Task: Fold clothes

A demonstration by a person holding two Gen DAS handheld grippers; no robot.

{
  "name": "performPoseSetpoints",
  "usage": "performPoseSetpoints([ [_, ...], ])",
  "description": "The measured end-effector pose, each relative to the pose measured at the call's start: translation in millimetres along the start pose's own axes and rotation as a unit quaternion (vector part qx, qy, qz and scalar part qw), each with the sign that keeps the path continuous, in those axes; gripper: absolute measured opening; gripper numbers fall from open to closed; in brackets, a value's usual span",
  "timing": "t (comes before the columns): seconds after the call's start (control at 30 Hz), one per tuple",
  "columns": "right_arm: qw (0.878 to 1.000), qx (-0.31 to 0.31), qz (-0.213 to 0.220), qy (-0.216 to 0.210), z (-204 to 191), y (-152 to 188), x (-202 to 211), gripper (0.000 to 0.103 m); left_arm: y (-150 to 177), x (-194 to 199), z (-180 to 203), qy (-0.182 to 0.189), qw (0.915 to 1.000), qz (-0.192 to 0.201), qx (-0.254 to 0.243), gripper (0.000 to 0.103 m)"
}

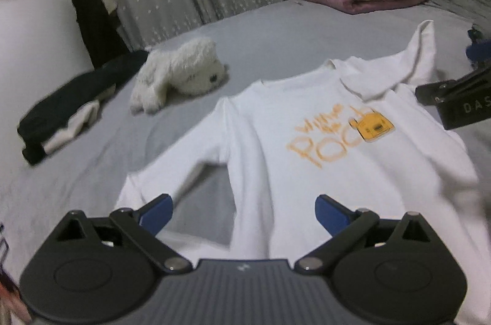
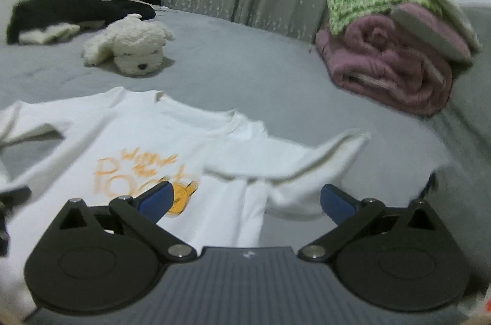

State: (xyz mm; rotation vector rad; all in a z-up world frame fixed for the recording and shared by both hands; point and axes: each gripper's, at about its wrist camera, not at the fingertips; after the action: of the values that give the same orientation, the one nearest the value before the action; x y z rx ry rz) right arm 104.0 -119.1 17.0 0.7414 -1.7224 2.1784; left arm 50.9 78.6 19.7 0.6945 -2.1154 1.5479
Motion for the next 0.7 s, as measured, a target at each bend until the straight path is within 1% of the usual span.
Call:
performPoseSetpoints([
  [0.1, 0.999, -0.03, -0.02, -0.022, -5, 16, 13, 0.103, 20, 10, -7, 0.011, 0.9994, -0.011, 0.032, 0.1],
  [0.17, 0.998, -0.038, -0.031, -0.029, -11, 29, 19, 0.103, 35, 13, -11, 0.02, 0.9982, -0.016, 0.054, 0.1],
  [0.27, 0.997, -0.038, -0.049, -0.034, -20, 49, 24, 0.103, 56, 17, -12, 0.04, 0.9963, -0.016, 0.074, 0.1],
  [0.37, 0.996, -0.046, -0.062, -0.038, -26, 68, 27, 0.103, 72, 19, -8, 0.045, 0.9957, -0.011, 0.08, 0.1],
  [0.43, 0.995, -0.071, -0.063, -0.043, -26, 82, 31, 0.103, 83, 18, -8, 0.043, 0.9951, -0.01, 0.089, 0.101],
  [0.5, 0.989, -0.112, -0.077, -0.059, -23, 92, 31, 0.103, 92, 14, -9, 0.044, 0.9923, -0.027, 0.112, 0.101],
  [0.53, 0.986, -0.127, -0.081, -0.066, -20, 95, 32, 0.103, 95, 12, -10, 0.045, 0.9906, -0.035, 0.124, 0.101],
  [0.6, 0.981, -0.154, -0.085, -0.077, -15, 98, 35, 0.103, 93, 14, -16, 0.054, 0.9871, -0.037, 0.147, 0.101],
  [0.7, 0.98, -0.155, -0.087, -0.089, -11, 101, 43, 0.103, 91, 16, -25, 0.065, 0.9808, -0.041, 0.179, 0.101],
])
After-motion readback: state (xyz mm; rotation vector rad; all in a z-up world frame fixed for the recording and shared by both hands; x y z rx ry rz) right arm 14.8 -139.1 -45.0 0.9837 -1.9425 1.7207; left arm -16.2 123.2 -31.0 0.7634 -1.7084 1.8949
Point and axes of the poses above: each gripper's, at about its wrist camera, not at the fingertips, and x roughly against the way its jaws point, z to its right, y to its underside, and after that the axes turned 2 degrees about z, right-handed
